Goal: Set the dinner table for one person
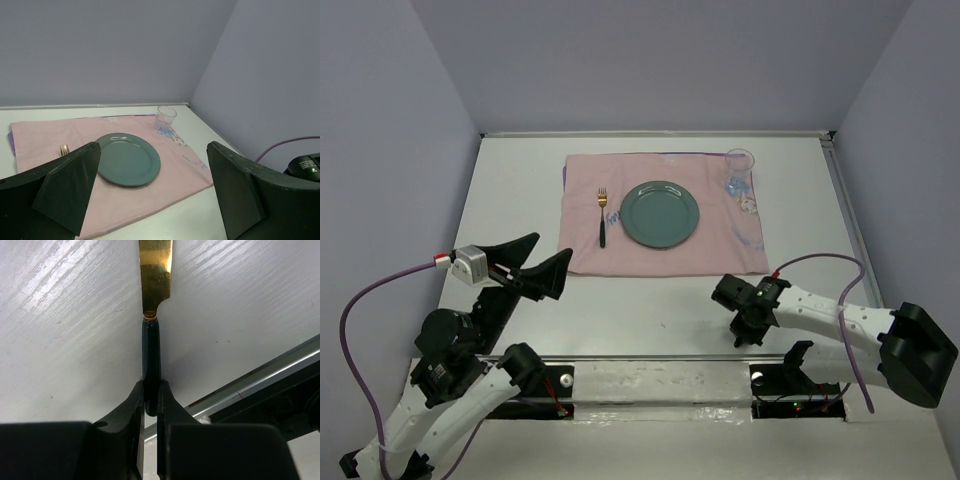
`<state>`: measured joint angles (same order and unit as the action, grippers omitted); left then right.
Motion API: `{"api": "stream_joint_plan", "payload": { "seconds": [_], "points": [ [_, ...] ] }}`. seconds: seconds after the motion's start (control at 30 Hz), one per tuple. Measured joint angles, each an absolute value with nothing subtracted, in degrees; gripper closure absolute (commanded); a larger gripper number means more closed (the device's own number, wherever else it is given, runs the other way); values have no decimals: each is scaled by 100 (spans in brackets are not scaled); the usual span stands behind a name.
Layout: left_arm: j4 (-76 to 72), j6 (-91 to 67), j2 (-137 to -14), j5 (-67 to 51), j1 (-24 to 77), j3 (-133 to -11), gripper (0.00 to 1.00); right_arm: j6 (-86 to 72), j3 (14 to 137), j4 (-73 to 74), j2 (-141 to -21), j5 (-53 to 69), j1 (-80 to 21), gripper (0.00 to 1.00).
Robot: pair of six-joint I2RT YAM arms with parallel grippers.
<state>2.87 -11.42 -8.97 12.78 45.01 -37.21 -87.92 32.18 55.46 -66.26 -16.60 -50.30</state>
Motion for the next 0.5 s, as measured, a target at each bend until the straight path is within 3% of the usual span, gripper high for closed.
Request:
{"api": "stream_joint_plan", "payload": {
  "seconds": [0.27,0.5],
  "points": [
    [285,-1138,-954,1293,4501,-3721,1,-8683,3492,5782,-6514,-2029,-5109,100],
    [285,-1138,-1017,1288,4486,-3721,1,-7817,5561,6440,-7118,-3192,-5256,100]
  ]
}}
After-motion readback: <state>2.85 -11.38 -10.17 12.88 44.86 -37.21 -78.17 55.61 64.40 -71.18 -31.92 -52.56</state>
